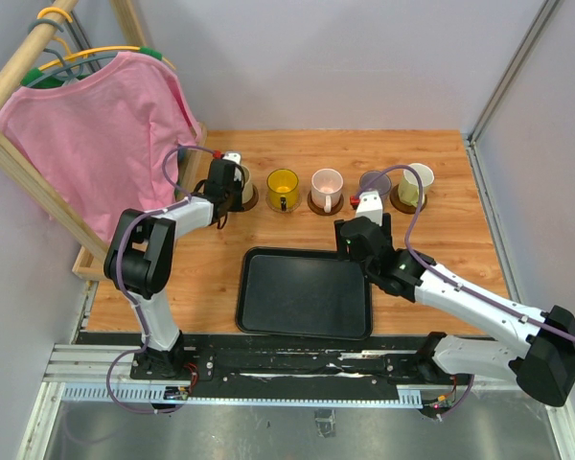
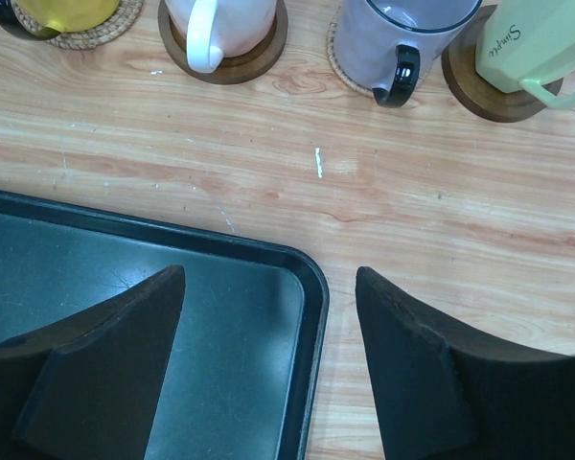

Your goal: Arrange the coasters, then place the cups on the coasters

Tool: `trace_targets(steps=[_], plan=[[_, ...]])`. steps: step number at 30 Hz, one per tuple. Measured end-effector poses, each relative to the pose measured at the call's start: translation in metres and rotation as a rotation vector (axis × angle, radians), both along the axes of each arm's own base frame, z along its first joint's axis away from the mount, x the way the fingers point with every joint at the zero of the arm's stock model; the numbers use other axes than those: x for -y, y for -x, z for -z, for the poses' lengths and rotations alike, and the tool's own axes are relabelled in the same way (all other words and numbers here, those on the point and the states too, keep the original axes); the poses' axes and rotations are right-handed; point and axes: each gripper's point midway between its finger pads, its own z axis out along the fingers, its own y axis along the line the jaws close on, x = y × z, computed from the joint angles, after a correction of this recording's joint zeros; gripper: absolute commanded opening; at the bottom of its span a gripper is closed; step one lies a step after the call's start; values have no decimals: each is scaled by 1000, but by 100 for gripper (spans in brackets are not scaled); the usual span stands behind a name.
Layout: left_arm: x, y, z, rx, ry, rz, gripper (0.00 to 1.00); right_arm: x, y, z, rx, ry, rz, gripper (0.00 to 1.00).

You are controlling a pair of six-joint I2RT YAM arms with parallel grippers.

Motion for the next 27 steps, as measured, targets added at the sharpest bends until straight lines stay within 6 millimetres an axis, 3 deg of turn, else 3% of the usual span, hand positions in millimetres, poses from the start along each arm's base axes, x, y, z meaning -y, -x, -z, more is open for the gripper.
trace_targets(steps=[8, 15, 20, 27], plan=[[0, -4, -6, 10, -5, 0, 42, -2, -1, 0, 1, -8, -5, 73], [-1, -3, -12, 14, -5, -4, 66, -4, 0, 0, -3, -11, -12, 73], [-4, 2, -29, 47, 5, -13, 76, -5, 0, 0, -5, -14, -16, 73], [-13, 22, -60, 107, 12, -33, 78, -5, -1, -1, 0, -21, -14, 73]])
